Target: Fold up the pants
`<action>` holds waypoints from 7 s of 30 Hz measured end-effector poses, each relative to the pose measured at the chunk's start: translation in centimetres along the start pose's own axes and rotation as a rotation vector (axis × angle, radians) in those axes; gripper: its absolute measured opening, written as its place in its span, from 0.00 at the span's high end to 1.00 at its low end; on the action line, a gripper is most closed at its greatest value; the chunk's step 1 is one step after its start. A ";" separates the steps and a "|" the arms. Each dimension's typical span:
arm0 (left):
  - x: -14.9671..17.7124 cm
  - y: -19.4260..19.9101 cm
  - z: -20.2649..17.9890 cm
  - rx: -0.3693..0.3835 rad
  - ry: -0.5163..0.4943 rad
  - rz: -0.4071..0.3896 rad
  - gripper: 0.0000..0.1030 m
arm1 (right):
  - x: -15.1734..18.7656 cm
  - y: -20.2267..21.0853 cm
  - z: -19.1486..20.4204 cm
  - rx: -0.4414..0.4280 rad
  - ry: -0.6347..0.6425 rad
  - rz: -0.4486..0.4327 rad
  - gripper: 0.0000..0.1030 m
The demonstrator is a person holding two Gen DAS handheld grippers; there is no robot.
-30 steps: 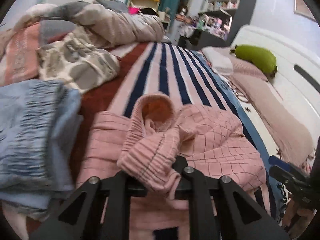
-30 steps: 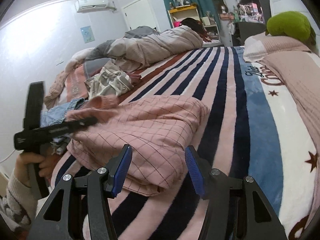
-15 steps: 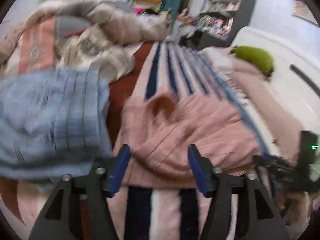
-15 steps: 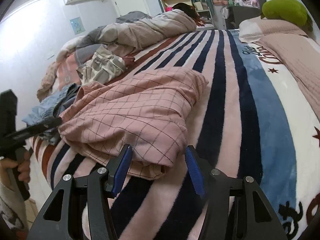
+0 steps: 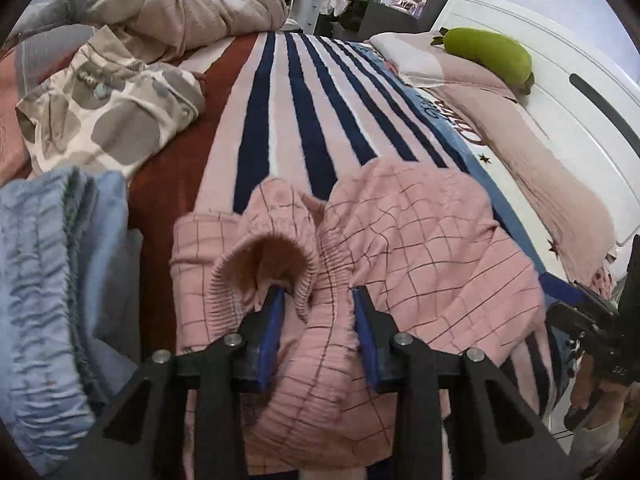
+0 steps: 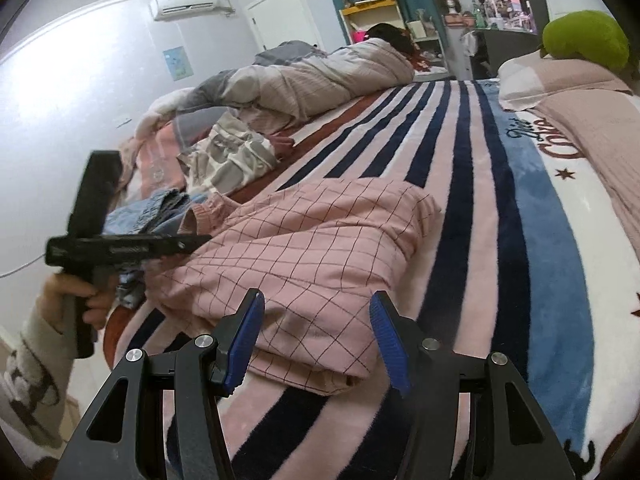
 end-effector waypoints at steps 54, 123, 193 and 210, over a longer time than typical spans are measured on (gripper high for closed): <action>3.6 1.6 -4.9 0.207 -0.078 0.061 0.37 | 1.0 3.0 -4.2 0.061 -0.146 0.060 0.88; -0.2 3.9 -10.4 0.305 -0.230 -0.067 0.70 | 2.6 8.4 -4.9 0.014 -0.130 -0.003 0.51; 3.3 3.9 -4.4 0.126 -0.076 -0.017 0.47 | 4.8 6.2 -7.0 -0.022 -0.216 0.069 0.41; 7.2 3.8 -3.6 0.084 -0.008 0.026 0.85 | 5.4 7.2 -5.8 -0.009 -0.242 0.068 0.40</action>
Point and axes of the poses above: each gripper's, at about its wrist camera, not at the fingertips, and y roughly against the way its jaws point, z to its left, x to its underside, the point moved 2 cm from there along -y, roughly the way its jaws point, and after that the axes turned 2 degrees about z, right-handed, at the moved point
